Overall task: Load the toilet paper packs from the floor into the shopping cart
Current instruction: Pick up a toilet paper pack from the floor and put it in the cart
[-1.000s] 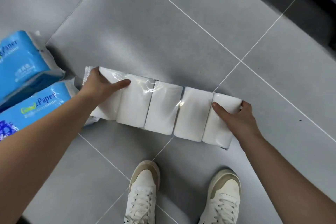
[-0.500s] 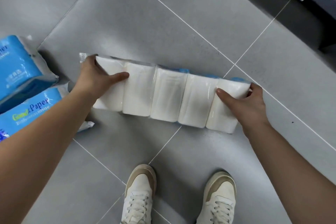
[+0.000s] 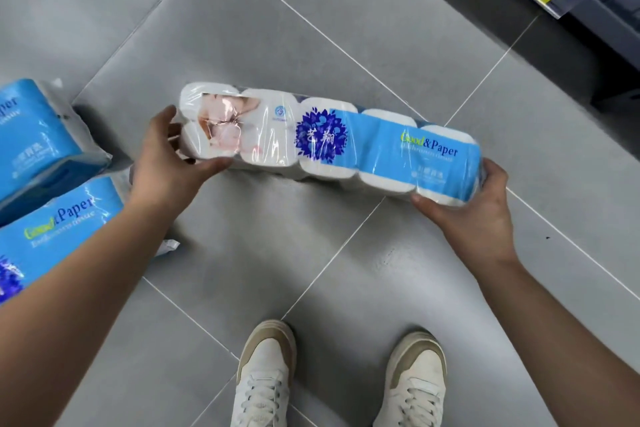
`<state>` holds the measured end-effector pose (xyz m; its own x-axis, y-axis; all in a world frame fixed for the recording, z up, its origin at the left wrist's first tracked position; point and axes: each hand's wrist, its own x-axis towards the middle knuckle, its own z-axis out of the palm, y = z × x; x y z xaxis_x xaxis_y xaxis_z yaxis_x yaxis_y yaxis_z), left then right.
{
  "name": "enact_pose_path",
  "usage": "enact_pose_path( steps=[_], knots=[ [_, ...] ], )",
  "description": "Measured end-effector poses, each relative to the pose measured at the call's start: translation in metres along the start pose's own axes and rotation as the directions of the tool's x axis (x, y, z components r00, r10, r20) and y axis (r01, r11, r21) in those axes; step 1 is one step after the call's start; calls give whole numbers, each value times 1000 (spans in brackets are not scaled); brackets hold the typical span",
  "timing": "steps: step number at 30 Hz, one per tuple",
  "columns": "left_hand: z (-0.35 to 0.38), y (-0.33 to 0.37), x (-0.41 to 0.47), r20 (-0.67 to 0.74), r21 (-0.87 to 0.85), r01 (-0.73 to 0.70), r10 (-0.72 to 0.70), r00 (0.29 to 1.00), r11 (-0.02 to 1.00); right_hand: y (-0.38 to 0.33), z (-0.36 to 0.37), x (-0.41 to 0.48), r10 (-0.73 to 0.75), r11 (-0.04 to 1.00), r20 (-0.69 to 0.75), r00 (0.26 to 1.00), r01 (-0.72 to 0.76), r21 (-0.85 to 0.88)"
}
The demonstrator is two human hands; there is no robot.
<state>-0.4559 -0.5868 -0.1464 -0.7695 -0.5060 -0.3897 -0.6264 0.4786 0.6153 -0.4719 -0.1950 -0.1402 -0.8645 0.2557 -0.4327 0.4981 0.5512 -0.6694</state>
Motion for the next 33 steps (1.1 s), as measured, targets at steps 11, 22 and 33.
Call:
enact_pose_path(
  steps=[11, 22, 33],
  knots=[
    [-4, 15, 1, 52, 262, -48, 36, 998, 964, -6, -5, 8, -38, 963, 118, 992, 68, -260],
    [23, 35, 34, 270, 591, -298, 164, 949, 750, -16, 13, 35, -136, 763, 228, 964, 249, -596],
    [-4, 54, 21, 189, 524, -368, 317, 929, 768, -50, -14, 25, -172, 805, 217, 961, 264, -531]
  ],
)
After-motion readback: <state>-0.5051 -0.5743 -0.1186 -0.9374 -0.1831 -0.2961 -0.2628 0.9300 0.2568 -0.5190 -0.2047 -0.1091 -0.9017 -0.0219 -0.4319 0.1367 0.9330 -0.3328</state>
